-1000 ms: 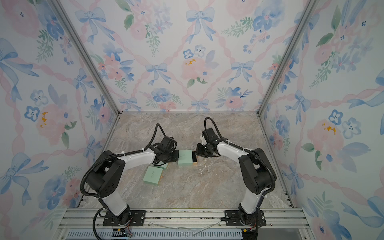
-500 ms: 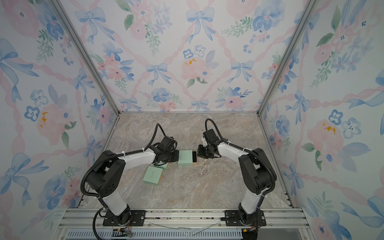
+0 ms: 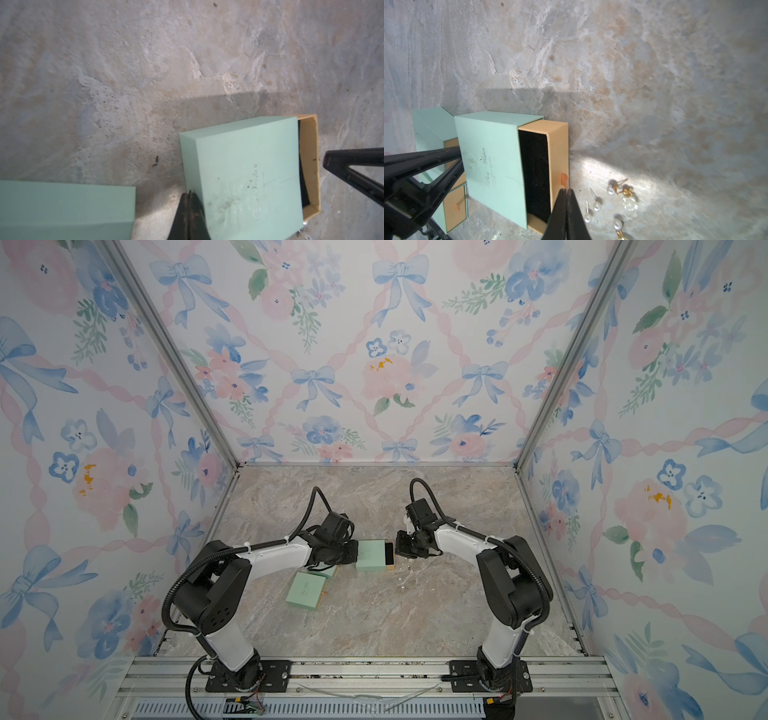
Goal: Take out the earrings from the drawer-style jewelry box
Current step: Close the drawer of the jewelry box.
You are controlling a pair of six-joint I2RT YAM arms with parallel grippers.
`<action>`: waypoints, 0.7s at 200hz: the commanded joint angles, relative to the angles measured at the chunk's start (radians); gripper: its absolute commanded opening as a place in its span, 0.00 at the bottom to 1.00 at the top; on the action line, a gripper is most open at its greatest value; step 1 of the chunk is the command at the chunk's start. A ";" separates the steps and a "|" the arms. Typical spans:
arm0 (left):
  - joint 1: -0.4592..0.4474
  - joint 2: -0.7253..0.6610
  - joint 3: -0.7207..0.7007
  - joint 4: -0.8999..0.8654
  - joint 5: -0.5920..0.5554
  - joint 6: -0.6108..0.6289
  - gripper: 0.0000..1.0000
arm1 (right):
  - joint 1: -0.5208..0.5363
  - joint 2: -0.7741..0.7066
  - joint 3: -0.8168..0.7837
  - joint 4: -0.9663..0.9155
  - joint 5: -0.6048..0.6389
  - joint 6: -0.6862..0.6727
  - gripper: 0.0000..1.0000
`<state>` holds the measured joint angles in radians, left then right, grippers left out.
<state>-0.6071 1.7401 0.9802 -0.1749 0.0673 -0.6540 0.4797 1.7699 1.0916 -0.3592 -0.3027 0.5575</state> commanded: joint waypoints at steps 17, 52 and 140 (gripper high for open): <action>0.008 0.012 0.014 0.009 0.011 0.022 0.00 | 0.013 0.029 0.025 -0.022 0.002 -0.010 0.07; 0.006 0.021 0.021 0.009 0.020 0.026 0.00 | 0.024 0.042 0.033 -0.014 -0.009 -0.007 0.07; 0.002 0.022 0.026 0.009 0.019 0.025 0.00 | 0.045 0.066 0.058 -0.002 -0.030 -0.003 0.06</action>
<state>-0.6075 1.7458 0.9802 -0.1741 0.0708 -0.6472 0.5079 1.8137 1.1183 -0.3584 -0.3069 0.5579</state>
